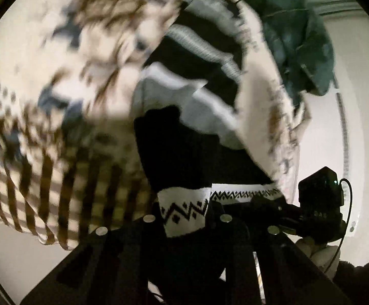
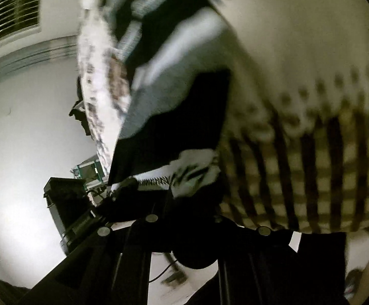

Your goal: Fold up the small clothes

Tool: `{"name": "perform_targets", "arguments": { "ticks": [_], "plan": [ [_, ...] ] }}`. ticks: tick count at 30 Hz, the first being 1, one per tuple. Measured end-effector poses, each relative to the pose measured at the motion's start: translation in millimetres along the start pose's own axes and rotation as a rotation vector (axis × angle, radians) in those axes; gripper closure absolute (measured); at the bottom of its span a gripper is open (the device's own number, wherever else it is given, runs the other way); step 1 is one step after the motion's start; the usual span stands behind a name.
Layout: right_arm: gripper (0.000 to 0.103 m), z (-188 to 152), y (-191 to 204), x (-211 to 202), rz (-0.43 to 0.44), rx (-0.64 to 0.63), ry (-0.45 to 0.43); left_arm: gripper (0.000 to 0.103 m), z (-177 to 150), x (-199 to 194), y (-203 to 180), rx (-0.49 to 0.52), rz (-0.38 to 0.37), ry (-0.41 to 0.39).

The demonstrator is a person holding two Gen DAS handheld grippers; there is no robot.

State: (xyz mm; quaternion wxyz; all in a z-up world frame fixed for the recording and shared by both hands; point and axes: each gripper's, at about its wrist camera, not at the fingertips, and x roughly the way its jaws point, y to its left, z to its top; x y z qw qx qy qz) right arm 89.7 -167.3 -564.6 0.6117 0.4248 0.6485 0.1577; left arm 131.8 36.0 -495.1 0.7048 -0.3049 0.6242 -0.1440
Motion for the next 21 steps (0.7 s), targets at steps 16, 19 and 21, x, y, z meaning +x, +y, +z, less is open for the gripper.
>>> {"name": "perform_targets", "arguments": {
  "ticks": [16, 19, 21],
  "plan": [
    [0.094, 272.0, 165.5, -112.4, -0.002, -0.232, -0.307, 0.089, 283.5, 5.5, -82.8, 0.085, -0.153, -0.263],
    [0.094, 349.4, 174.0, -95.2, -0.019, -0.223, -0.327, 0.088, 353.1, 36.8, -78.4, 0.054, -0.141, -0.243],
    [0.090, 396.4, 177.1, -79.4, -0.052, -0.224, -0.323, 0.084, 407.2, 60.2, -67.3, -0.027, -0.122, -0.203]
  ]
}}
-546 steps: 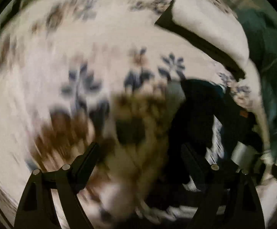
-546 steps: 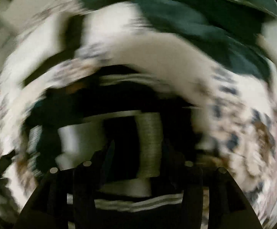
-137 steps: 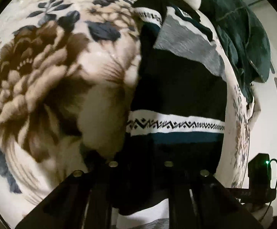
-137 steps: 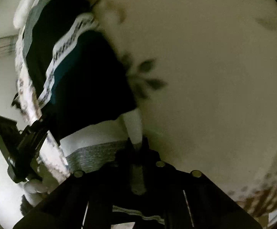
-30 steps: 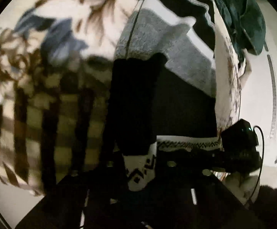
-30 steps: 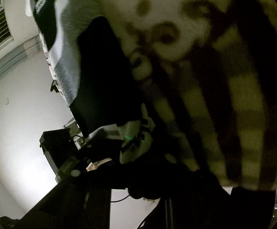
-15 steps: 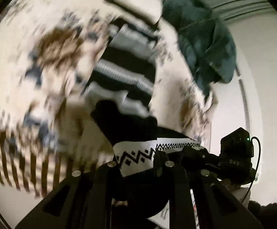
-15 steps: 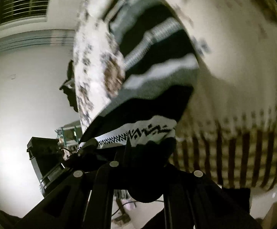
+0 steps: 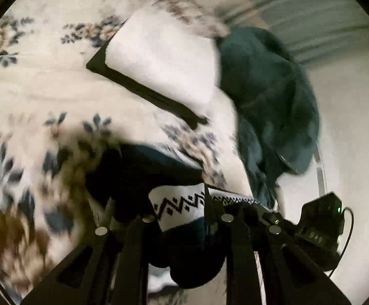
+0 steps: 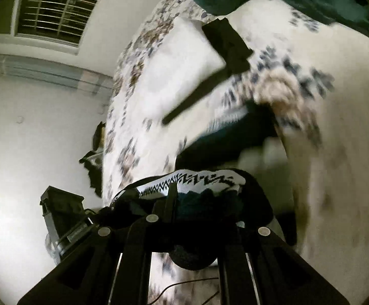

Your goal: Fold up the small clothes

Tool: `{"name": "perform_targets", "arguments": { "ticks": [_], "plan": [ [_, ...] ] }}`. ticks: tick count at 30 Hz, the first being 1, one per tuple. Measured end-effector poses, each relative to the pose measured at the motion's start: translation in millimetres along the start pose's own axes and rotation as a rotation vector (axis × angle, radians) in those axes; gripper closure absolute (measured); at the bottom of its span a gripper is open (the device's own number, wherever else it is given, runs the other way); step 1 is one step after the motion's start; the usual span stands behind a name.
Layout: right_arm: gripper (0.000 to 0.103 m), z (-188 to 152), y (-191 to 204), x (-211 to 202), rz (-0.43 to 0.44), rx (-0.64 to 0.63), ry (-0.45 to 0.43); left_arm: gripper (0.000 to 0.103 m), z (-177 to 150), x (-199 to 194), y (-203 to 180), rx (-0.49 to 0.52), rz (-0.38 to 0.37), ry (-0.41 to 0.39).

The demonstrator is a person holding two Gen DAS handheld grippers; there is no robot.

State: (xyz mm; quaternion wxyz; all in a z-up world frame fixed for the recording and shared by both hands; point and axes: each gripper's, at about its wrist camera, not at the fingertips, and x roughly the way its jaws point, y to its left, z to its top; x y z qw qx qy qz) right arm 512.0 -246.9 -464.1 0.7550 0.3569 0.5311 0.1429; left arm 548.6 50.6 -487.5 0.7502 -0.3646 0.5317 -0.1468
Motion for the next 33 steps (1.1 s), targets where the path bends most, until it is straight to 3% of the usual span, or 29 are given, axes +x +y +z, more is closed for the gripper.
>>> {"name": "perform_targets", "arguments": {
  "ticks": [1, 2, 3, 5, 9, 13, 15, 16, 17, 18, 19, 20, 21, 24, 26, 28, 30, 31, 32, 33],
  "plan": [
    [0.087, 23.3, -4.1, 20.5, -0.009, 0.003, 0.009, 0.082, 9.9, 5.6, 2.7, -0.017, -0.002, 0.001],
    [0.064, 34.8, -7.7, 32.9, 0.004, 0.004, 0.021, 0.075, 23.5, 14.5, 6.7, -0.028, -0.023, -0.003],
    [0.036, 46.9, -11.3, 44.6, 0.030, 0.012, 0.030, 0.059, 29.0, 18.0, 8.1, -0.025, -0.024, -0.009],
    [0.021, 49.2, -16.9, 52.5, 0.038, 0.031, 0.037, 0.032, 34.4, 15.6, 12.7, -0.021, -0.059, -0.036],
    [0.017, 39.5, -23.2, 39.1, 0.032, -0.011, 0.017, 0.031, 24.2, 5.9, 37.6, -0.079, -0.097, -0.056],
    [0.017, 32.5, -35.9, 26.4, -0.157, -0.077, -0.032, 0.031, 23.4, 33.8, 45.8, -0.020, -0.019, 0.030],
    [0.017, 39.3, -53.5, 35.1, -0.256, -0.057, -0.009, 0.031, 28.9, 60.3, 46.6, 0.023, 0.033, 0.090],
    [0.017, 42.6, -61.0, 41.0, -0.263, -0.038, 0.005, 0.031, 32.5, 72.8, 46.1, 0.045, 0.056, 0.107],
    [0.017, 48.3, -72.8, 52.6, -0.257, -0.005, 0.034, 0.033, 36.7, 85.0, 44.4, 0.081, 0.077, 0.115],
    [0.018, 52.1, -80.0, 61.4, -0.254, 0.019, 0.057, 0.047, 40.0, 90.5, 42.1, 0.114, 0.107, 0.111],
    [0.025, 55.4, -85.7, 70.0, -0.211, 0.044, 0.068, 0.065, 43.3, 94.6, 38.9, 0.148, 0.116, 0.104],
    [0.064, 58.5, -88.2, 74.5, -0.183, 0.057, 0.065, 0.090, 46.3, 95.1, 35.5, 0.176, 0.116, 0.104],
    [0.091, 62.0, -89.0, 78.8, -0.196, 0.068, 0.072, 0.090, 47.6, 91.5, 32.6, 0.192, 0.122, 0.095],
    [0.094, 72.3, -68.3, 72.8, -0.158, 0.017, -0.004, 0.090, 53.7, 69.5, 34.2, 0.202, 0.101, 0.018],
    [0.094, 84.0, -56.7, 79.9, -0.178, -0.024, -0.018, 0.086, 64.2, 74.5, 51.3, 0.159, 0.125, 0.042],
    [0.092, 92.6, -59.0, 98.5, -0.259, -0.032, 0.042, 0.077, 70.7, 86.9, 69.2, 0.096, 0.139, 0.101],
    [0.078, 94.1, -64.4, 107.2, -0.316, -0.018, 0.113, 0.030, 71.3, 81.4, 81.1, 0.045, 0.126, 0.117],
    [0.072, 93.2, -68.6, 101.4, -0.308, -0.008, 0.117, 0.025, 67.0, 66.9, 84.0, 0.033, 0.086, 0.088],
    [0.050, 91.0, -70.5, 94.1, -0.291, -0.008, 0.113, 0.024, 62.7, 56.9, 85.1, 0.022, 0.052, 0.077],
    [0.035, 88.2, -72.0, 86.5, -0.278, -0.011, 0.115, 0.023, 56.5, 46.7, 86.6, 0.007, 0.012, 0.073]
  ]
}}
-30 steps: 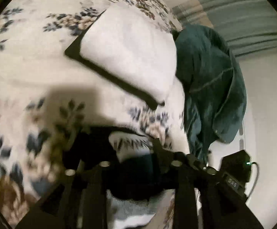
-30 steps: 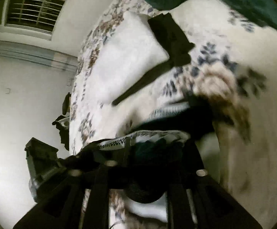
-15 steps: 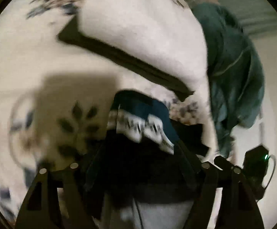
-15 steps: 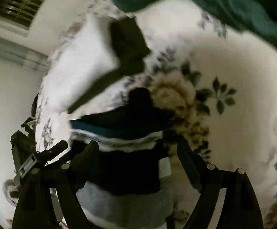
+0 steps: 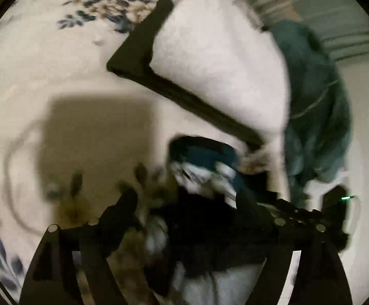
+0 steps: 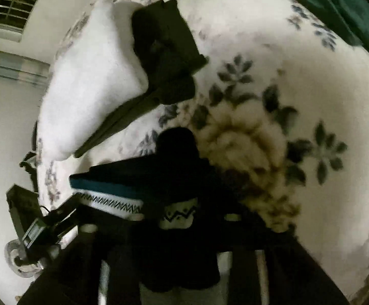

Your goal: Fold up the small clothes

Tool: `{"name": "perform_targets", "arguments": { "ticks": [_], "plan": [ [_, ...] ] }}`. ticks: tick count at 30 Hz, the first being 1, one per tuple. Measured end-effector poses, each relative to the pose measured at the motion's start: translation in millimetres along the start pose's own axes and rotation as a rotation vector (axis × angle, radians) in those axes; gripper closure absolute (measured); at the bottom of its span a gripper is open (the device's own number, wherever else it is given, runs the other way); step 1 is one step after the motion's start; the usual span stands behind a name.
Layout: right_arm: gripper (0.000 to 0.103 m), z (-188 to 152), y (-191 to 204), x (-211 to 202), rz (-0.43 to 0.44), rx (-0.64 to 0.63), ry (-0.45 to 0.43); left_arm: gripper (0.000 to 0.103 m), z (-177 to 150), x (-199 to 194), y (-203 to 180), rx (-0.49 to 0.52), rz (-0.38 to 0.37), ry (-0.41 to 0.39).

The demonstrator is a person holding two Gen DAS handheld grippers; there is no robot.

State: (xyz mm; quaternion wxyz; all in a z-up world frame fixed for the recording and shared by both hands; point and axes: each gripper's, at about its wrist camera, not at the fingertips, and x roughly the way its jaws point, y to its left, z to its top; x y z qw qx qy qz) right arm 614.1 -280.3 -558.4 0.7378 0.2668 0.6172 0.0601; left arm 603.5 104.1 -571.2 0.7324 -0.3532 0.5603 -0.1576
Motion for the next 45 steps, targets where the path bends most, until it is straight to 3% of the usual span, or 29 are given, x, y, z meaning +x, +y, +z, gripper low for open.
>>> {"name": "perform_targets", "arguments": {
  "ticks": [1, 2, 5, 9, 11, 14, 19, 21, 23, 25, 26, 27, 28, 30, 33, 36, 39, 42, 45],
  "plan": [
    [0.015, -5.7, -7.1, -7.6, 0.027, -0.006, 0.016, 0.021, -13.4, -14.0, 4.2, -0.020, -0.044, -0.002],
    [0.010, -10.1, -12.0, -11.2, 0.051, -0.013, 0.036, 0.020, -24.7, -22.0, 6.8, -0.032, -0.063, -0.006],
    [0.010, -21.6, -28.9, -6.7, 0.114, -0.033, 0.133, 0.020, -82.4, -49.6, 16.4, -0.099, -0.108, -0.031],
    [0.010, -28.9, -42.7, 10.9, 0.193, -0.067, 0.226, 0.019, -185.2, -70.7, 27.6, -0.254, -0.139, -0.046],
    [0.010, -30.3, -43.6, 19.1, 0.209, -0.076, 0.258, 0.019, -233.9, -61.1, 34.3, -0.350, -0.176, -0.021],
    [0.010, -36.7, -46.6, 17.8, 0.229, -0.075, 0.301, 0.019, -269.1, -28.1, 35.0, -0.444, -0.261, -0.008],
    [0.005, -41.2, -43.5, 28.7, 0.248, -0.121, 0.402, 0.019, -255.9, 9.5, 29.4, -0.480, -0.338, -0.038],
    [0.001, -33.6, -37.1, 42.9, 0.242, -0.139, 0.406, 0.019, -241.8, 22.7, 25.8, -0.482, -0.312, -0.070],
    [0.001, -24.0, -32.4, 58.4, 0.256, -0.133, 0.376, 0.020, -233.5, 30.8, 31.1, -0.522, -0.362, -0.130],
    [0.001, -19.8, -26.6, 79.7, 0.322, -0.099, 0.389, 0.030, -230.4, 28.6, 36.0, -0.554, -0.377, -0.174],
    [0.001, -18.8, -23.5, 85.3, 0.331, -0.093, 0.396, 0.050, -228.5, 23.5, 36.3, -0.545, -0.372, -0.199],
    [0.004, -20.3, -20.4, 91.1, 0.325, -0.083, 0.395, 0.054, -225.9, 18.3, 36.4, -0.531, -0.368, -0.205],
    [0.011, -24.6, -17.3, 96.4, 0.324, -0.064, 0.375, 0.055, -224.2, 14.4, 37.1, -0.523, -0.362, -0.204],
    [0.060, -36.0, -15.1, 101.7, 0.315, -0.042, 0.367, 0.057, -216.3, 6.3, 36.6, -0.502, -0.346, -0.191],
    [0.077, -58.1, -23.9, 87.2, 0.339, 0.043, 0.292, 0.057, -196.5, -13.5, 34.1, -0.410, -0.297, -0.146],
    [0.082, -87.8, -36.8, 54.0, 0.356, 0.140, 0.224, 0.057, -169.6, -42.4, 24.3, -0.254, -0.242, -0.072],
    [0.083, -144.6, -46.3, 6.6, 0.330, 0.199, 0.138, 0.057, -141.7, -73.7, 21.0, -0.143, -0.227, 0.015],
    [0.083, -212.8, -48.3, -35.0, 0.288, 0.242, 0.066, 0.052, -116.1, -79.9, 22.3, -0.092, -0.265, 0.166],
    [0.076, -266.6, -54.2, -36.6, 0.227, 0.272, 0.103, 0.047, -113.6, -64.6, 31.0, -0.067, -0.156, 0.291]
  ]
}}
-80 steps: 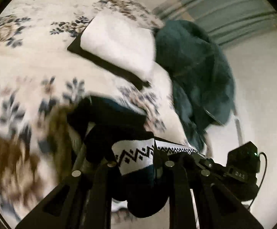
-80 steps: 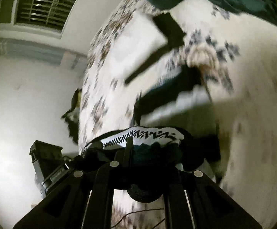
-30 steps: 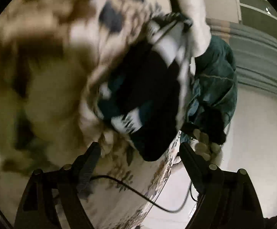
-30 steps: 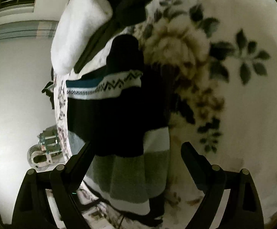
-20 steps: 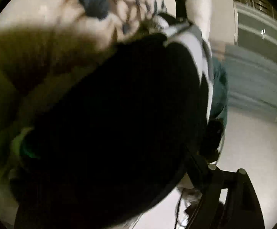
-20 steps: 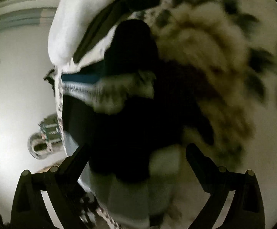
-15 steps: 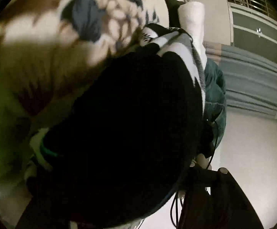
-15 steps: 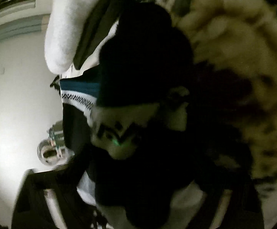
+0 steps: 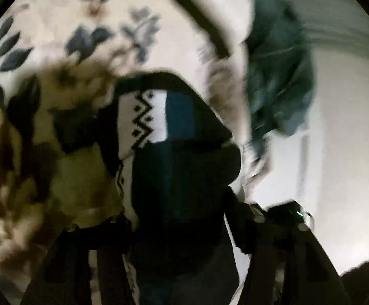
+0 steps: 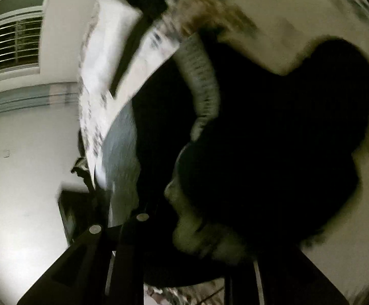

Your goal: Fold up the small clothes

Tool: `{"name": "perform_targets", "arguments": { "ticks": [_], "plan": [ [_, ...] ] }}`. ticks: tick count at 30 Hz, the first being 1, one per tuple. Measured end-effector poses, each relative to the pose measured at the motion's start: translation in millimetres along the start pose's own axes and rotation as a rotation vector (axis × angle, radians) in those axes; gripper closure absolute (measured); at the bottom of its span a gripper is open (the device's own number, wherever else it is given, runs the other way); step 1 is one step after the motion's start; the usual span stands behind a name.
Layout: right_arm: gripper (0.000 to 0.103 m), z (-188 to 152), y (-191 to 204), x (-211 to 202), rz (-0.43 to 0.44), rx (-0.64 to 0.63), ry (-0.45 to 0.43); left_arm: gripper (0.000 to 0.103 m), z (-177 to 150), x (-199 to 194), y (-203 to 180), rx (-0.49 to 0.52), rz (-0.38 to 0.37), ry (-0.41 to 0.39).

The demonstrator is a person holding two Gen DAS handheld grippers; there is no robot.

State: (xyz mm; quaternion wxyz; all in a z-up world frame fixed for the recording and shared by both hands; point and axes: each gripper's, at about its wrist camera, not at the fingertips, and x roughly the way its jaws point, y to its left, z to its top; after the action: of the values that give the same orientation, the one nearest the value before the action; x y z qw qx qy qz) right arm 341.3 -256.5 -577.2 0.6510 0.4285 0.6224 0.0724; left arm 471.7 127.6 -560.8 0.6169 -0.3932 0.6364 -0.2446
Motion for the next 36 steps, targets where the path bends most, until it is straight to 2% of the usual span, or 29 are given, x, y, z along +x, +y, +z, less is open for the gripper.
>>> {"name": "perform_targets", "arguments": {
  "ticks": [2, 3, 5, 6, 7, 9, 11, 13, 16, 18, 20, 23, 24, 25, 26, 29, 31, 32, 33, 36],
  "plan": [
    [0.072, -15.3, -21.7, 10.0, -0.064, 0.029, 0.041, 0.044, -5.7, 14.0, 6.7, -0.023, 0.089, 0.056],
    [0.062, -19.8, -32.6, 14.0, -0.084, 0.053, 0.082, 0.039, -15.0, 13.7, 10.5, -0.018, 0.126, 0.059],
    [0.049, -28.4, -44.6, 12.5, -0.112, 0.069, 0.122, 0.033, -39.1, 5.7, 9.8, 0.007, 0.210, 0.028],
    [0.047, -32.6, -50.3, 3.4, -0.114, 0.062, 0.122, 0.029, -56.7, -3.1, 17.7, 0.012, 0.219, 0.006],
    [0.047, -33.8, -56.1, -9.4, -0.119, 0.055, 0.126, 0.026, -71.6, -15.1, 14.5, 0.015, 0.224, -0.035],
    [0.047, -42.1, -62.3, -35.7, -0.170, 0.055, 0.102, 0.011, -93.0, -29.1, 10.7, -0.001, 0.257, -0.082],
    [0.047, -45.2, -63.8, -65.5, -0.195, 0.053, 0.059, 0.005, -114.9, -43.2, 4.2, -0.014, 0.280, -0.156],
    [0.047, -38.8, -55.7, -82.8, -0.223, 0.035, 0.035, 0.004, -126.9, -59.9, 8.8, -0.026, 0.323, -0.218],
    [0.047, -8.1, -11.3, -82.2, -0.247, -0.083, 0.047, 0.003, -118.9, -58.2, 17.0, -0.049, 0.436, -0.302],
    [0.047, 17.2, 33.5, -65.1, -0.255, -0.212, 0.056, 0.004, -116.3, -61.2, 23.9, -0.056, 0.487, -0.322],
    [0.047, 38.9, 98.0, -29.5, -0.278, -0.418, 0.094, 0.004, -109.5, -51.6, 29.6, -0.050, 0.493, -0.336],
    [0.049, 48.9, 171.3, 37.0, -0.297, -0.672, 0.182, 0.004, -109.3, -36.0, 46.4, -0.107, 0.435, -0.336],
    [0.055, 48.7, 190.7, 60.1, -0.284, -0.723, 0.228, 0.004, -111.2, -29.8, 47.5, -0.123, 0.419, -0.337],
    [0.056, 45.8, 213.6, 90.3, -0.290, -0.804, 0.277, 0.003, -111.5, -24.0, 50.1, -0.141, 0.411, -0.345],
    [0.056, 40.4, 226.6, 109.9, -0.297, -0.868, 0.319, 0.004, -115.5, -22.3, 56.2, -0.161, 0.405, -0.362],
    [0.056, 9.4, 249.0, 158.7, -0.408, -1.105, 0.429, 0.004, -127.7, -26.9, 63.9, -0.199, 0.378, -0.404],
    [0.056, -7.6, 253.3, 193.8, -0.549, -1.257, 0.509, 0.004, -133.3, -30.0, 67.2, -0.213, 0.364, -0.415],
    [0.063, -12.1, 250.1, 198.7, -0.596, -1.294, 0.508, 0.004, -132.9, -27.8, 68.3, -0.217, 0.362, -0.417],
    [0.085, -14.3, 250.4, 202.5, -0.616, -1.314, 0.502, 0.004, -132.4, -26.5, 68.3, -0.218, 0.362, -0.418],
    [0.091, -9.1, 260.2, 198.8, -0.580, -1.271, 0.452, 0.004, -131.1, -22.7, 69.5, -0.215, 0.353, -0.417]
  ]
}}
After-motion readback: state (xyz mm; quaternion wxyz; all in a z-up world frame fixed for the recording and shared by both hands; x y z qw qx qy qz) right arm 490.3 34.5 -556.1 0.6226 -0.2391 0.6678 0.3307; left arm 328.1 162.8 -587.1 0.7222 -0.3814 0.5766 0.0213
